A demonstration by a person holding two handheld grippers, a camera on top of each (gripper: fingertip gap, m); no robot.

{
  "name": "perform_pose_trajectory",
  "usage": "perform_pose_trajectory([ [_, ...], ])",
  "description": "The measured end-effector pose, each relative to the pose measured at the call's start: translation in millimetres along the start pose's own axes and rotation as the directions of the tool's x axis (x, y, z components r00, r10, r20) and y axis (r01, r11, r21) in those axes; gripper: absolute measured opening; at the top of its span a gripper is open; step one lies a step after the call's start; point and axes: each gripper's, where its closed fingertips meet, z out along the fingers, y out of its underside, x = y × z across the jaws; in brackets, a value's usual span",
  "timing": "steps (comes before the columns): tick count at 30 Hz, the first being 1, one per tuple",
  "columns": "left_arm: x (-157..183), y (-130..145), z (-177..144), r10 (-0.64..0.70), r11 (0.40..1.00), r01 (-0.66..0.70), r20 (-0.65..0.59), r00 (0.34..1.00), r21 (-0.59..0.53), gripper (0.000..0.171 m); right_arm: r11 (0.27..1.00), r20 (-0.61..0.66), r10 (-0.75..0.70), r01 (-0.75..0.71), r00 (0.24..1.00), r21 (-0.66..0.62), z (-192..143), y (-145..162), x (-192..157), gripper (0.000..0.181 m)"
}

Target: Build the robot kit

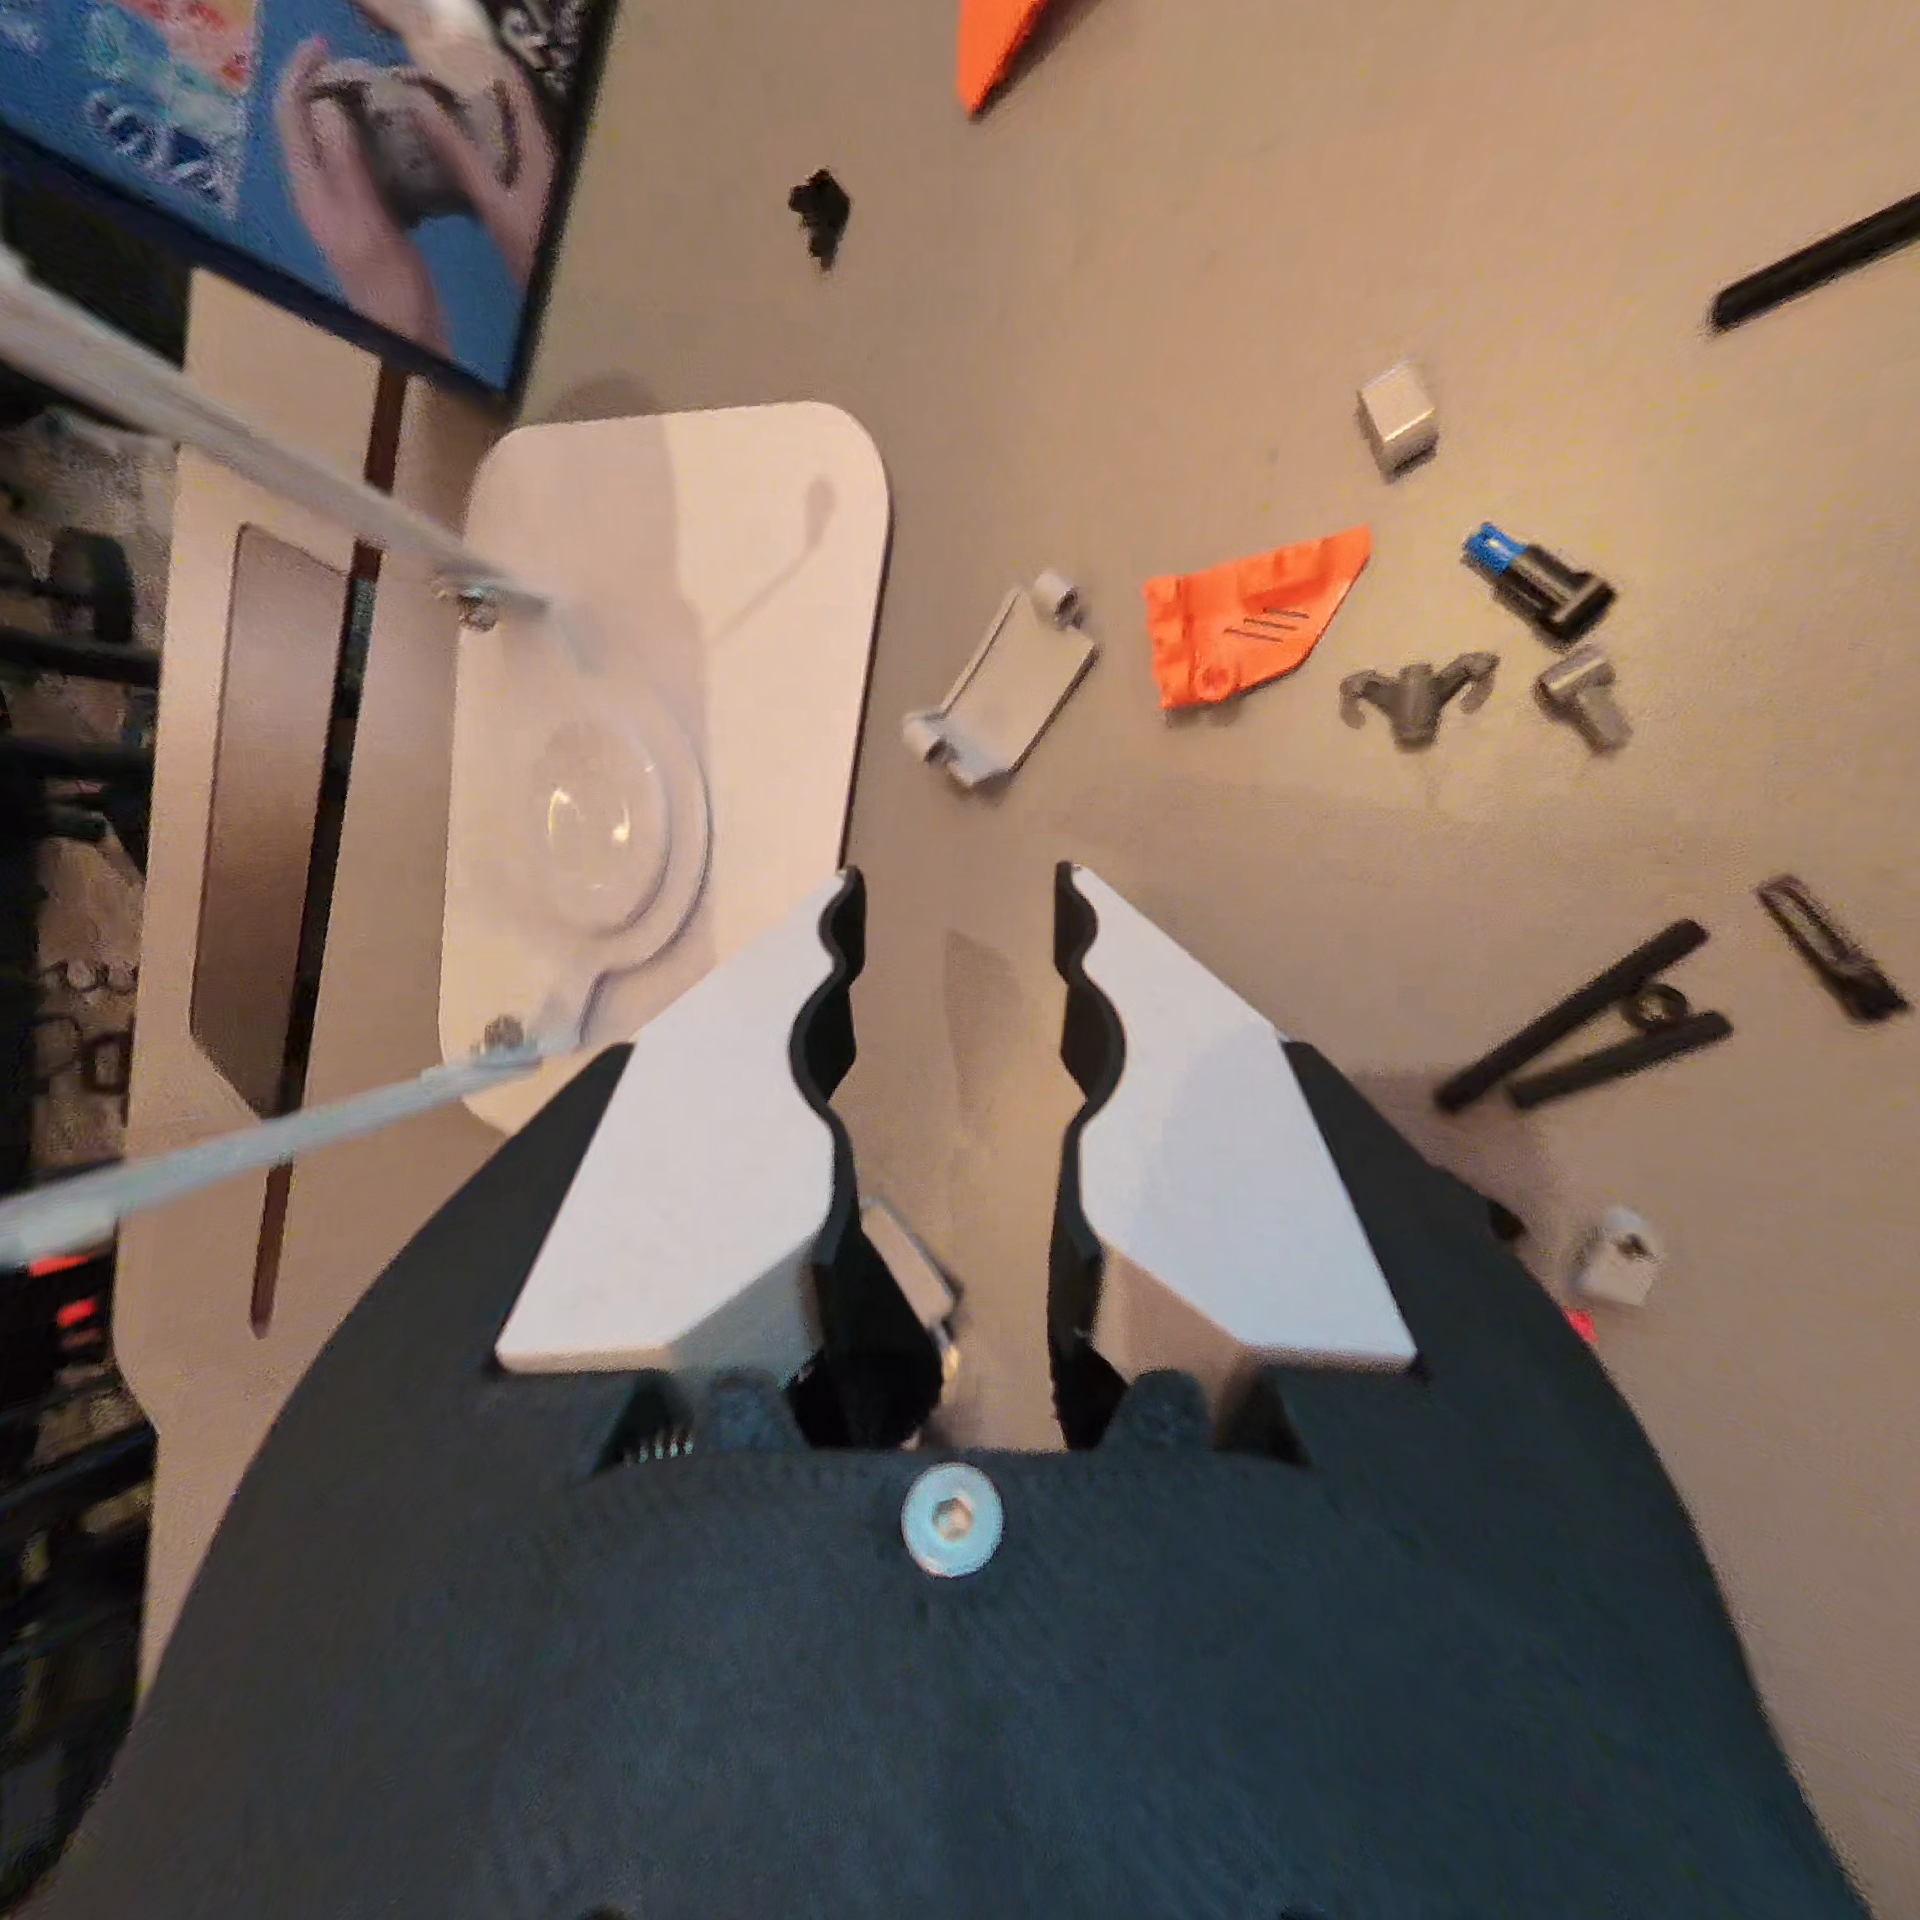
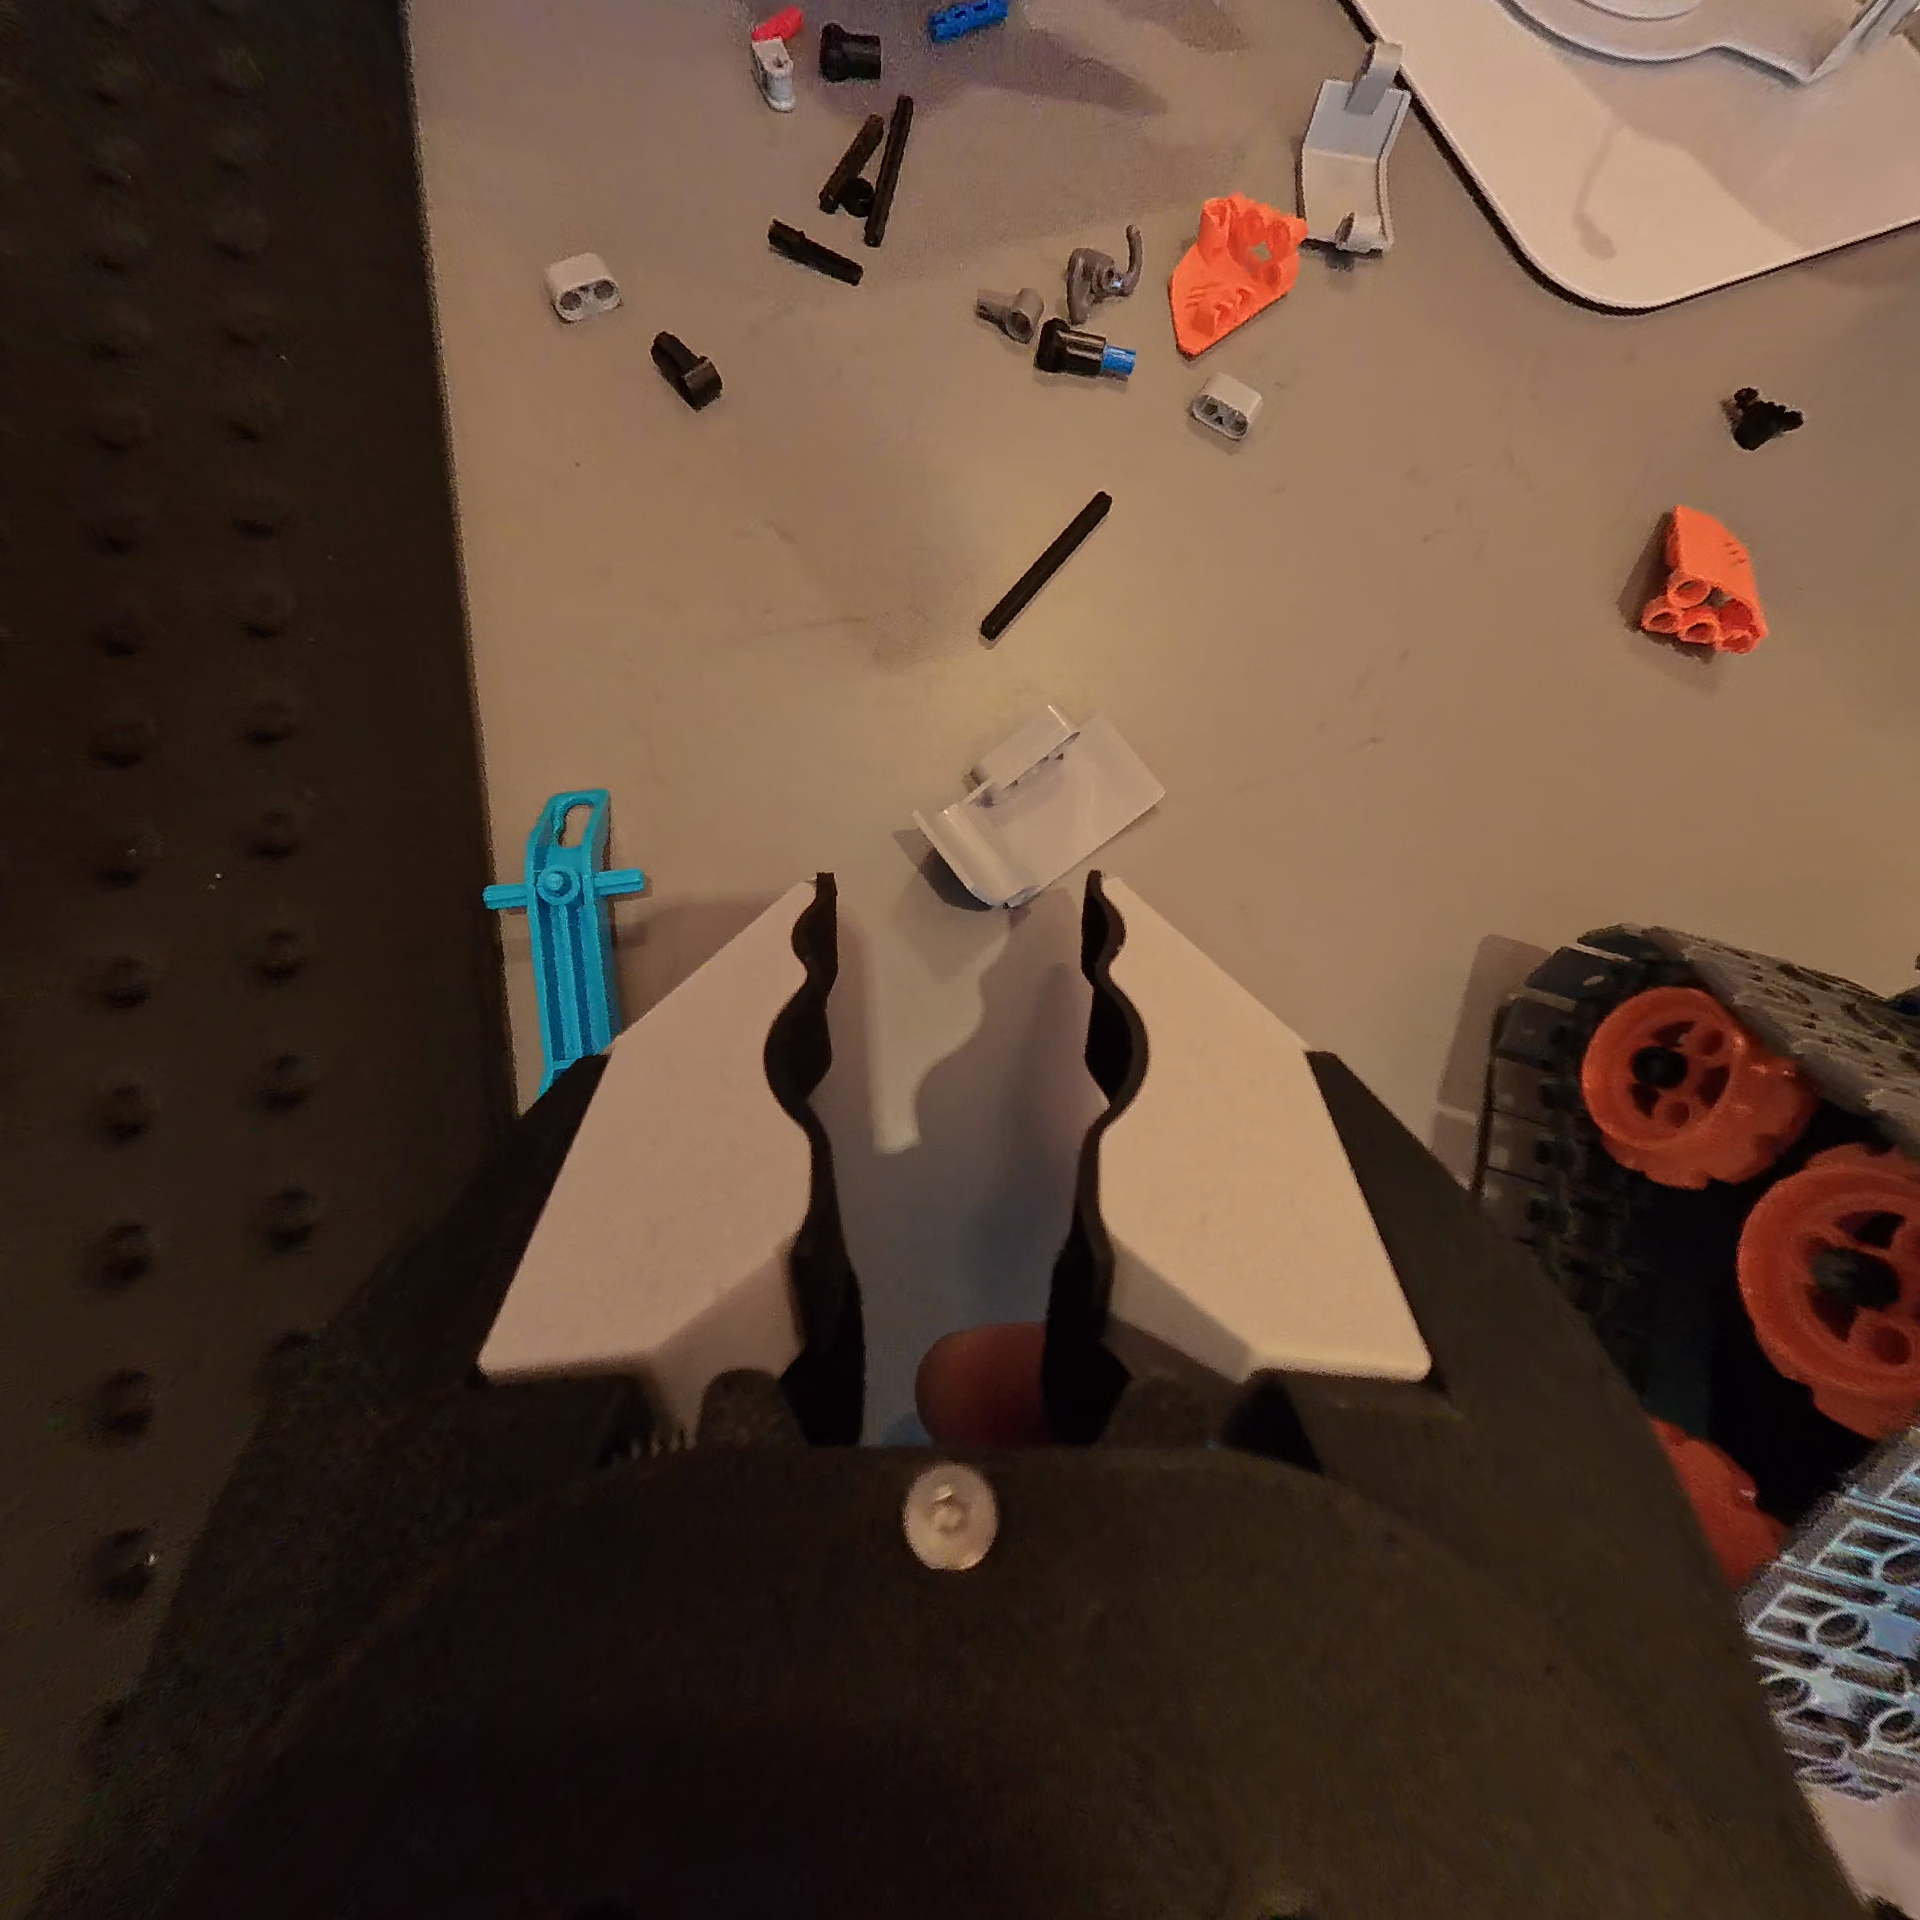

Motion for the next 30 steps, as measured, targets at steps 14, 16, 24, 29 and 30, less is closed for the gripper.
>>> perform_pose_trajectory([
  [14,-34.8,63.3,-34.7,-0.100,0.975,0.112,0.075,0.992,-0.189,0.035,0.999,-0.017,-0.022,0.022,1.000,0.025,-5.5,-4.2,-0.2,0.045],
  [16,-30.9,80.0,-44.7,-0.165,0.960,0.175,0.065,0.984,-0.217,0.037,0.999,-0.013,-0.028,0.029,1.000,0.029,-5.9,-5.6,-2.3,0.045],
  [24,-27.6,109.6,-25.9,-0.252,0.910,0.275,0.113,0.961,-0.312,0.040,0.999,-0.011,-0.023,0.023,1.000,0.022,-4.9,-3.2,-2.1,0.045],
  [29,-10.2,99.2,-71.0,-0.290,0.917,0.301,0.080,0.954,-0.263,0.036,0.999,-0.014,-0.024,0.024,1.000,0.027,-6.8,-3.1,-2.1,0.044],
  [30,-1.2,99.6,-82.2,-0.300,0.915,0.306,0.064,0.952,-0.263,0.035,0.999,-0.013,-0.026,0.026,1.000,0.031,-7.2,-4.1,-2.7,0.044],
])
